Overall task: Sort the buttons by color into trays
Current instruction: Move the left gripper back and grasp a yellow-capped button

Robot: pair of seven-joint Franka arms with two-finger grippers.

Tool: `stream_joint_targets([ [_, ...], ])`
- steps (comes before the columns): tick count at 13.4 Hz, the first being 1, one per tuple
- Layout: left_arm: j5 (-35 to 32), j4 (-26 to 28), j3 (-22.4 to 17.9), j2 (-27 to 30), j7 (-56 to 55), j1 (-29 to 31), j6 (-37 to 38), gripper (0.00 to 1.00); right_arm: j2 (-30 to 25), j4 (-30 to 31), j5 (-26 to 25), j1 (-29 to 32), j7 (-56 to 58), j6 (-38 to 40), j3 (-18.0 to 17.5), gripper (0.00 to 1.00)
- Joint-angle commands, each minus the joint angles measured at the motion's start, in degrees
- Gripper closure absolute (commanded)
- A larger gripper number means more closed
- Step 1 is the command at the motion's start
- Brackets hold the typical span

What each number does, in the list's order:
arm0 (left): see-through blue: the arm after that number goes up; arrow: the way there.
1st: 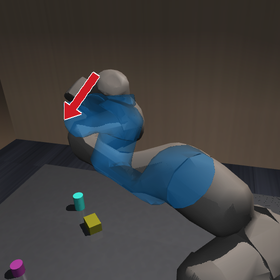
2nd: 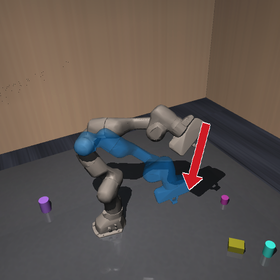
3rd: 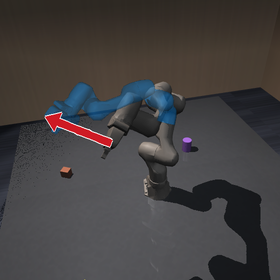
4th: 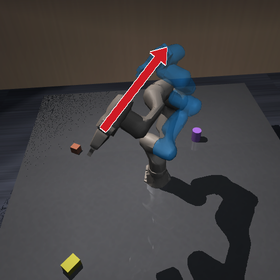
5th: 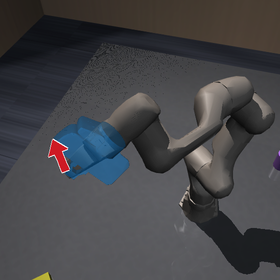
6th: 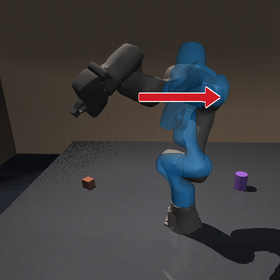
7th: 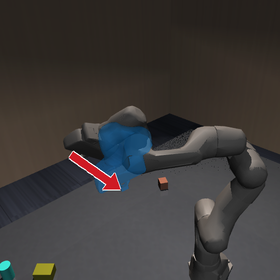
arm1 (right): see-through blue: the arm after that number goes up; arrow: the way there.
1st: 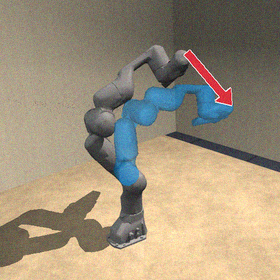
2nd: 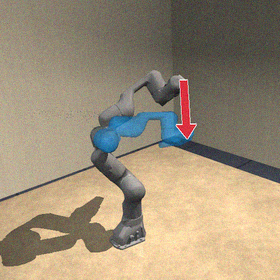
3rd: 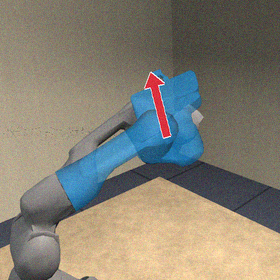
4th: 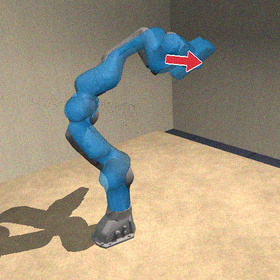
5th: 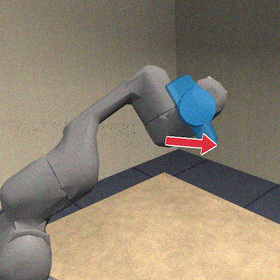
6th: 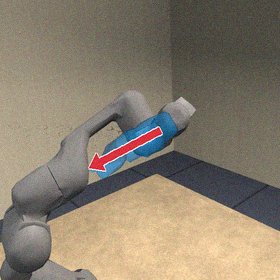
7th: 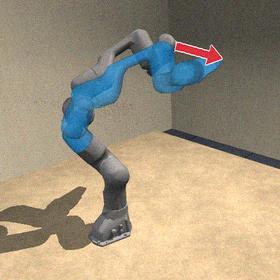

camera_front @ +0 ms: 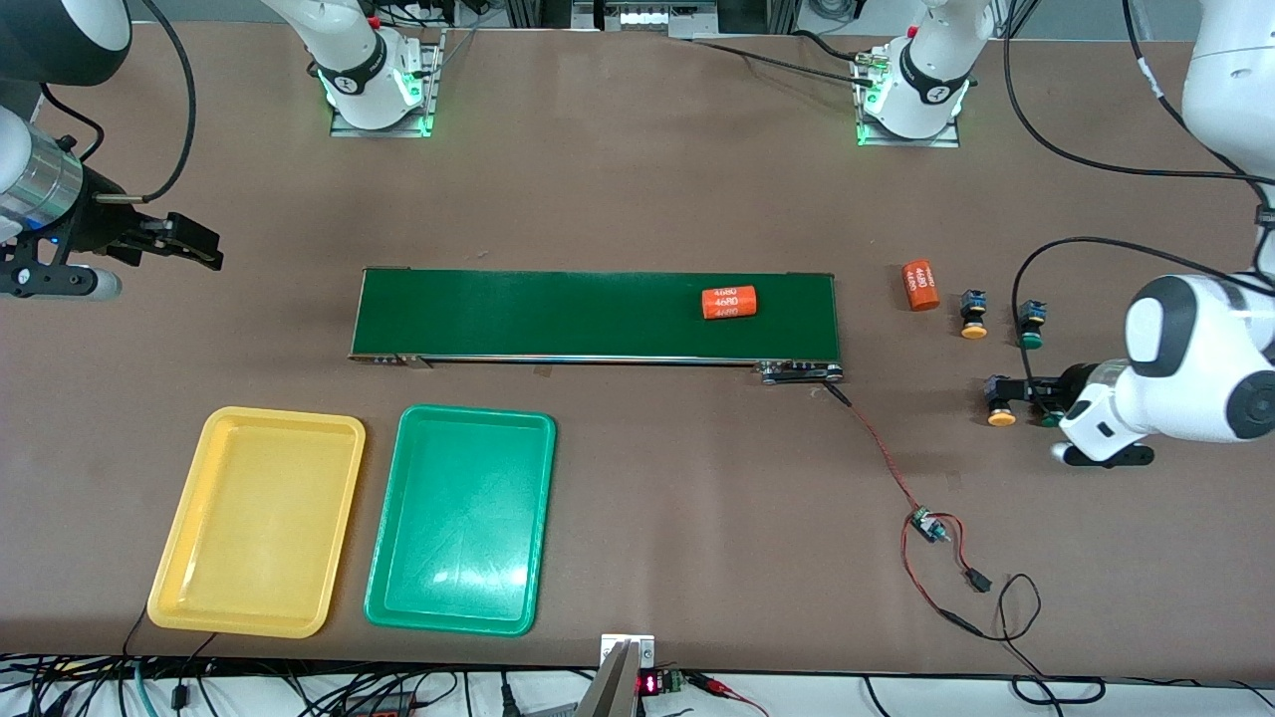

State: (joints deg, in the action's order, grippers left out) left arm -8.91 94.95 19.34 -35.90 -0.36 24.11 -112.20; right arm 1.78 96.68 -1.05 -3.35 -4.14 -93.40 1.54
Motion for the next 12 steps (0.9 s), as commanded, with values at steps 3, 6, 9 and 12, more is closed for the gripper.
stream_joint_targets([
  [3, -4.36, 11.98, 0.18, 1.97, -0.87, 2.07, -15.11, 0.00, -0.20, 0.08, 0.69, -0.07, 0.01, -0.03, 0.04, 0.00],
  [6, -4.45, 16.14, 0.00, 1.88, -0.60, 2.34, -23.05, 0.07, -0.20, 0.08, 0.69, -0.07, 0.09, 0.06, 0.04, 0.00],
  [9, -4.45, 16.14, -0.09, 1.79, -0.43, 2.78, -22.80, 0.54, -0.20, 0.08, 0.69, -0.07, 0.09, 0.06, 0.04, 0.00],
  [12, -4.54, 15.09, 0.17, 2.41, 0.62, 2.78, -19.29, 0.88, -0.20, 0.08, 0.69, -0.07, 0.01, 0.15, 0.04, 0.00],
])
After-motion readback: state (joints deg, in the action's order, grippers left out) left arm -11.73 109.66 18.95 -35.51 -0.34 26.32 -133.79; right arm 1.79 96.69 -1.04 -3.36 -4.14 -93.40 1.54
